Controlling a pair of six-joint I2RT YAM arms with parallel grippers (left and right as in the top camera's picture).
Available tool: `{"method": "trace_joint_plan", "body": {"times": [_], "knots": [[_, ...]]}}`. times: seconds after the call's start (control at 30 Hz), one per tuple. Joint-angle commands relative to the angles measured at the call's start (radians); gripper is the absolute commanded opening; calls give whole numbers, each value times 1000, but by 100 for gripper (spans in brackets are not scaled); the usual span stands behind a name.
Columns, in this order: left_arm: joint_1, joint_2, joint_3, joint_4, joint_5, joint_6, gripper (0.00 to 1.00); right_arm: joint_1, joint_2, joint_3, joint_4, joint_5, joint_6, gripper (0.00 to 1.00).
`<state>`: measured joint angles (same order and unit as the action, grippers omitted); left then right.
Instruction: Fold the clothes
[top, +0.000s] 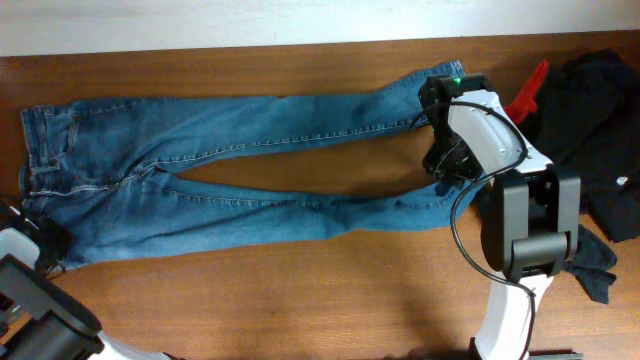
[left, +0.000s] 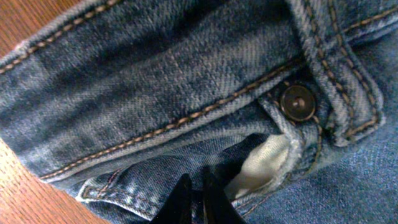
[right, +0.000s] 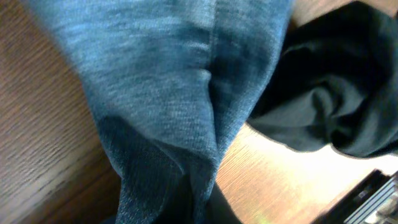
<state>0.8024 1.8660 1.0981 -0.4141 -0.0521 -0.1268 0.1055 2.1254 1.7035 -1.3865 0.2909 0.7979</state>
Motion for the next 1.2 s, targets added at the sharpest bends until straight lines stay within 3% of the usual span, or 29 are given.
{"method": "trace_joint_plan", "body": {"times": [0.0, 0.17, 0.37, 0.47, 0.63, 0.73, 0.87, 0.93, 1.17], "knots": [[-3, 13, 18, 2, 12, 16, 9, 4, -28, 2, 17, 22, -21, 4], [-3, 13, 18, -6, 11, 18, 8, -22, -117, 2, 289, -459, -355, 4], [-3, 13, 18, -8, 11, 39, 9, -53, -203, 2, 513, -694, -414, 4], [-3, 13, 18, -8, 11, 39, 9, -78, -242, 2, 497, -636, -431, 4], [-3, 13, 18, -8, 11, 47, 10, -152, -249, -4, 249, -169, -420, 4], [-3, 13, 18, -5, 11, 46, 11, -182, -249, -37, 203, -13, -421, 4], [-3, 13, 18, -5, 11, 47, 11, -225, -249, -124, 225, -9, -420, 17], [-3, 13, 18, -5, 11, 47, 12, -241, -249, -163, 248, -10, -420, 4], [-3, 13, 18, -5, 11, 47, 13, -256, -249, -200, 268, -103, -457, 4]]}}
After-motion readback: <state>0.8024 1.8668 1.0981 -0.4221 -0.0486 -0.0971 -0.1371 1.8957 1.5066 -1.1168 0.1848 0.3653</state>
